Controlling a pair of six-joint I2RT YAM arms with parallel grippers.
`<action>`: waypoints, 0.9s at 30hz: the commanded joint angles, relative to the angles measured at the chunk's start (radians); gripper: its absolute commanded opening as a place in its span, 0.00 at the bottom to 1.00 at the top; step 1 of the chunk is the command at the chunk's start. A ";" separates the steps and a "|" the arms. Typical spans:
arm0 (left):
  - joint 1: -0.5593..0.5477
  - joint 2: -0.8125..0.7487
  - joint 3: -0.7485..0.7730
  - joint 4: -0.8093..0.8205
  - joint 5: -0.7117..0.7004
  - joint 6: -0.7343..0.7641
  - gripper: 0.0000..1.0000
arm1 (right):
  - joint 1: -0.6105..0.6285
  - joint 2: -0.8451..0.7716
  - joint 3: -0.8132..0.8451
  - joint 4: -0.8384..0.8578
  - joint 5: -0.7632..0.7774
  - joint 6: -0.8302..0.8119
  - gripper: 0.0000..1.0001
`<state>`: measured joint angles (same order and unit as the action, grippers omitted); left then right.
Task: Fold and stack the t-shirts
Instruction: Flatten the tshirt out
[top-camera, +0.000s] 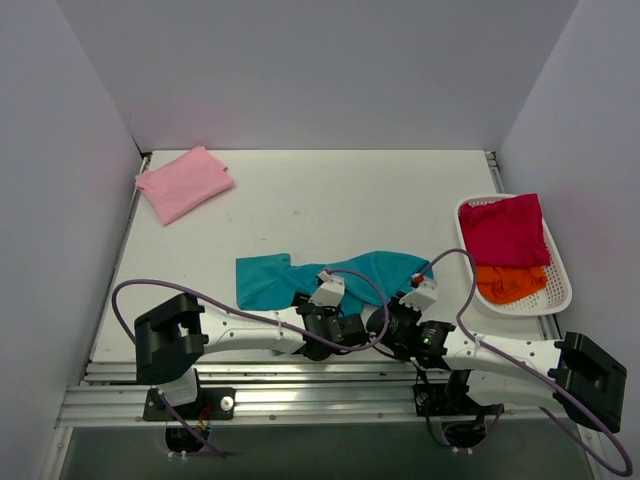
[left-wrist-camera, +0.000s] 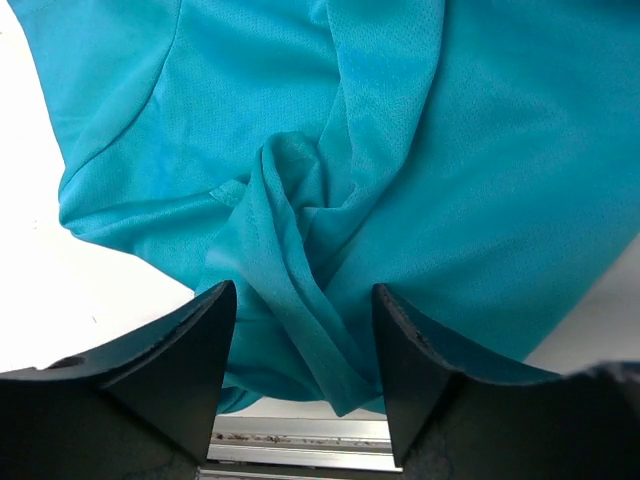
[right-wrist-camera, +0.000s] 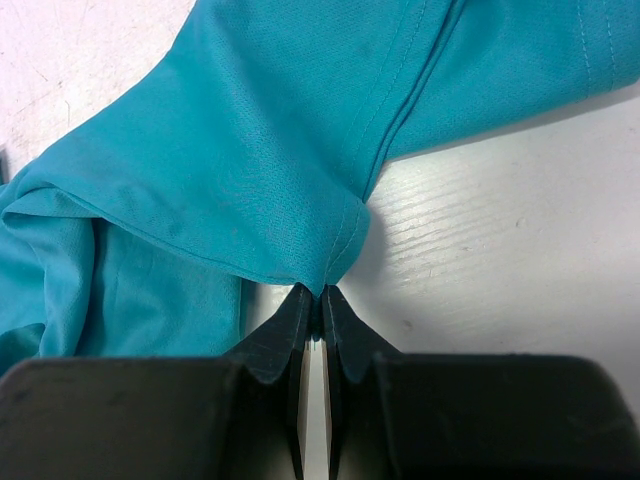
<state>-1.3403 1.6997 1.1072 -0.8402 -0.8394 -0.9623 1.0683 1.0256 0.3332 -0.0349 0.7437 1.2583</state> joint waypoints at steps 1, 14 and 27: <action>0.009 -0.028 0.000 0.030 -0.001 -0.006 0.65 | 0.005 0.007 0.001 -0.010 0.042 0.006 0.00; 0.004 -0.112 0.057 -0.103 -0.041 -0.041 0.02 | 0.007 0.022 0.030 -0.019 0.054 -0.017 0.00; -0.019 -0.548 0.382 -0.594 -0.282 0.046 0.02 | 0.114 -0.119 0.564 -0.267 0.204 -0.419 0.00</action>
<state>-1.3537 1.1934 1.3785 -1.2369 -1.0149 -0.9733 1.1648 0.9585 0.7784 -0.1993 0.8402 0.9913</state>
